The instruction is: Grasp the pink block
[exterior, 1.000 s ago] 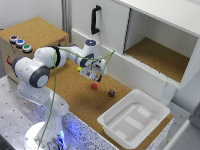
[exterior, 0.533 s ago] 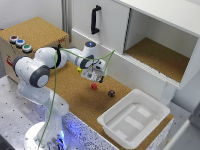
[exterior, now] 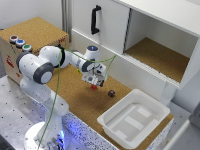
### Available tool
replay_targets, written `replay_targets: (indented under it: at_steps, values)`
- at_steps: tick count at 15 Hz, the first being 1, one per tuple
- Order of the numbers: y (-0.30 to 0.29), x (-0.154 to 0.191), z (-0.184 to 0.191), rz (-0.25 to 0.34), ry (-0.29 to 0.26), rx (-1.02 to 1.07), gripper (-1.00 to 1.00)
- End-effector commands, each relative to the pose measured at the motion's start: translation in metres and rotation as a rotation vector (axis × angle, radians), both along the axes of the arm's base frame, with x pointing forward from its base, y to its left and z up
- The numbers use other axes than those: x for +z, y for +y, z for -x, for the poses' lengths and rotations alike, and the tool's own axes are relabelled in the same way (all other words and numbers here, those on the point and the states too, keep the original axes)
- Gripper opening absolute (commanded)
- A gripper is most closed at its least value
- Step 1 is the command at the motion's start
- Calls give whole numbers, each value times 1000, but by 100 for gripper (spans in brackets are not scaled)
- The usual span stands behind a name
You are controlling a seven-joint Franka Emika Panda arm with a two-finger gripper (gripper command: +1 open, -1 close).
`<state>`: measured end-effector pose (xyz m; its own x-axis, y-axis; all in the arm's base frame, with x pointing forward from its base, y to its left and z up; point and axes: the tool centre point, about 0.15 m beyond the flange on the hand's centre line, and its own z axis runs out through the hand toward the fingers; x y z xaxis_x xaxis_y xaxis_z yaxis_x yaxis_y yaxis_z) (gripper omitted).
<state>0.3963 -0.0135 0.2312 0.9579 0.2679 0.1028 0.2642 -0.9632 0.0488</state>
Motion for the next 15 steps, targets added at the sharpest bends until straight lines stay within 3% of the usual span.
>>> replay_targets:
  at_steps: [1,7,15]
  values:
    - [-5,-15,-26,-19,60,-37,-100]
    - [-8,-23,-18,-49,89,-53,-100]
    - [-3,-13,-15,-59,64,-56,-100]
